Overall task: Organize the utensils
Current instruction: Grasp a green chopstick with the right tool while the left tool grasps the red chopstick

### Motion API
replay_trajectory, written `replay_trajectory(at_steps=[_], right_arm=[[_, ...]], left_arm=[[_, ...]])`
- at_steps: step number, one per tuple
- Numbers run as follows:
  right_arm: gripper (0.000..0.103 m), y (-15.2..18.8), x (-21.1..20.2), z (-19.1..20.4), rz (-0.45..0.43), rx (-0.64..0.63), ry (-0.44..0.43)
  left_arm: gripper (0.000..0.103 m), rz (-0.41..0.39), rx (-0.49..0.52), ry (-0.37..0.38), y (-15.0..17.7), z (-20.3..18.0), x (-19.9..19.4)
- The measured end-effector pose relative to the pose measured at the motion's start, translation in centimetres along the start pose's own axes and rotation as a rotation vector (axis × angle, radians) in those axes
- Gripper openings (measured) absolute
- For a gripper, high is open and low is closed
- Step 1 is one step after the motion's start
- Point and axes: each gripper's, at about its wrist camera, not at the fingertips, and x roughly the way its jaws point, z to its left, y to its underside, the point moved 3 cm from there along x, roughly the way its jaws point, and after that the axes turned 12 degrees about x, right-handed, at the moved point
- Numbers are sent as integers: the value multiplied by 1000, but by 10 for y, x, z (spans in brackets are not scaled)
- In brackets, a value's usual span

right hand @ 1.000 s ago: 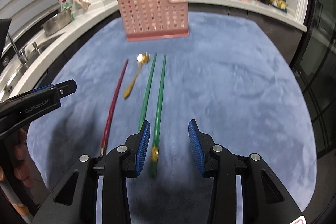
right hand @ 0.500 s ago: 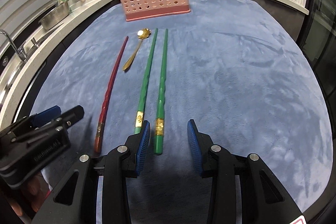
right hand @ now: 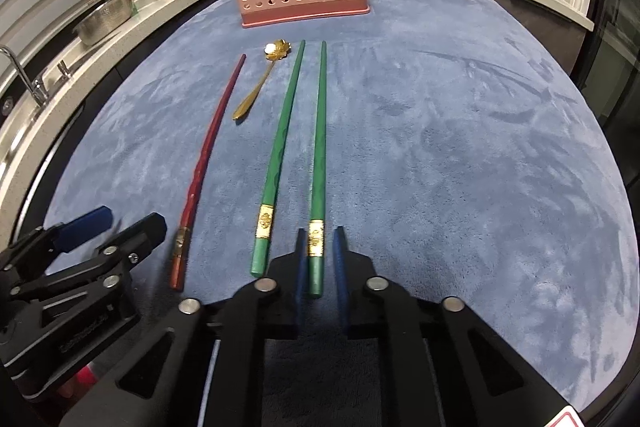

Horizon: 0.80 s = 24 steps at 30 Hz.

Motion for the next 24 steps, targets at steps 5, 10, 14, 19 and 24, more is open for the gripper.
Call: replay_trajectory(at_steps=[5, 10, 14, 19, 24], right_arm=[[7, 0, -1, -3, 0, 7, -4], [7, -1, -1, -5, 2, 13, -7], [7, 0, -3, -8, 4, 22, -10], [7, 1, -3, -7, 4, 24, -11], [7, 2, -3, -7, 4, 26, -13]], left_arm=[[62, 3, 12, 11, 0, -6, 1], [62, 7, 21, 26, -1, -12, 4], [62, 10, 27, 39, 0, -17, 7], [61, 11, 42, 41, 2, -23, 10], [52, 17, 42, 26, 3, -24, 12]])
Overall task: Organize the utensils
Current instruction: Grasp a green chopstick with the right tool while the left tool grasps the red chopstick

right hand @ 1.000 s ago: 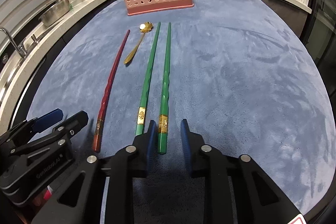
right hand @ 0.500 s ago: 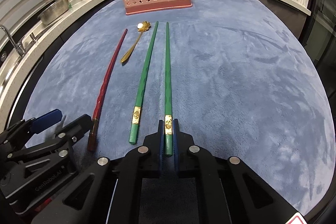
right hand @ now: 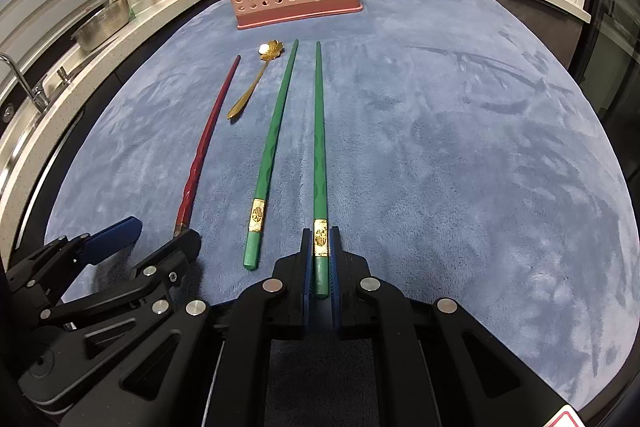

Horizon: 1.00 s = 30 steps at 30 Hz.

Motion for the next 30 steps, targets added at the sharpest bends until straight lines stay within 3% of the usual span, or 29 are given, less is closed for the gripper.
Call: replay_trajectory(at_steps=[16, 30], right_arm=[[7, 1, 0, -1, 1, 5, -4], [7, -3, -11, -3, -17, 29, -33]], left_arm=[[7, -18, -28, 46, 2, 5, -3], [7, -51, -86, 62, -1, 20, -18]])
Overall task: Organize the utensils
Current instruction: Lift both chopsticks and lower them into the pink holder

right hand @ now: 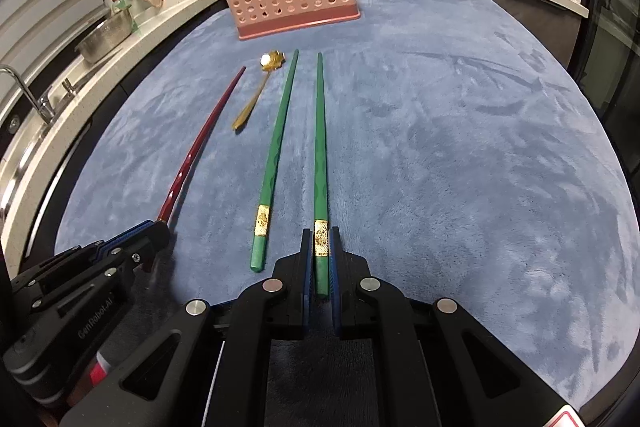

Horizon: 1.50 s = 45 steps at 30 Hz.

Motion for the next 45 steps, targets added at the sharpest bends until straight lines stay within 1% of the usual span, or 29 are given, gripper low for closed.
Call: replay_trajectory(at_steps=[8, 16, 28, 39, 45], right_arm=[[7, -14, -23, 2, -51, 25, -33], [7, -44, -57, 5, -134, 48, -73], [7, -98, -99, 13, -254, 58, -119], [7, -148, -117, 19, -334, 62, -154], [7, -173, -126, 26, -376, 47, -160]], left_arm=[[7, -60, -30, -8, -16, 10, -23], [7, -139, -54, -19, -44, 22, -50], [7, -239, -60, -54, -100, 41, -82], [7, -314, -11, -77, -158, 47, -97], [7, -350, 1, -83, -189, 51, -102]])
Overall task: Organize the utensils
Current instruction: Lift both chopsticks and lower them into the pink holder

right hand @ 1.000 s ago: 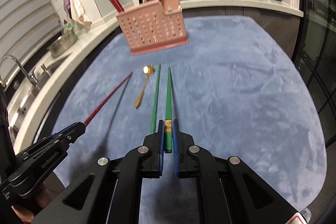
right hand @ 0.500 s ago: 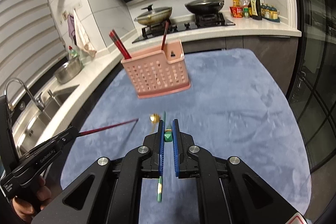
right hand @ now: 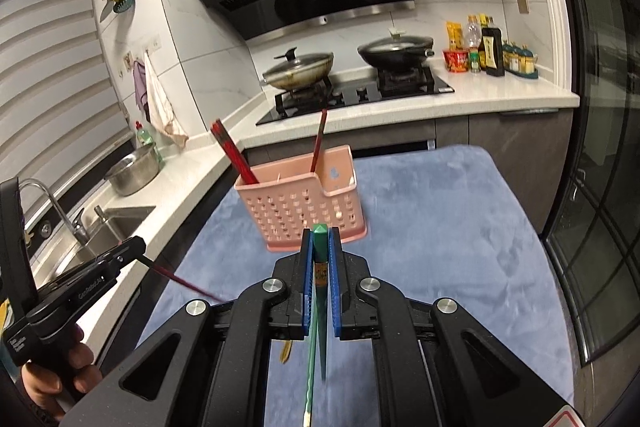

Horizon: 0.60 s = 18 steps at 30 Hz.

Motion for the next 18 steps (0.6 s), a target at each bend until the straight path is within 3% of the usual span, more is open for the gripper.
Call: replay_trajectory(at_steps=[11, 18], right_arm=[[7, -61, 11, 11, -35, 63, -101], [7, -114, 29, 31, -79, 70, -154]], left_arm=[[7, -106, -15, 32, -73, 9, -1], [7, -217, -15, 7, -136, 18, -2]])
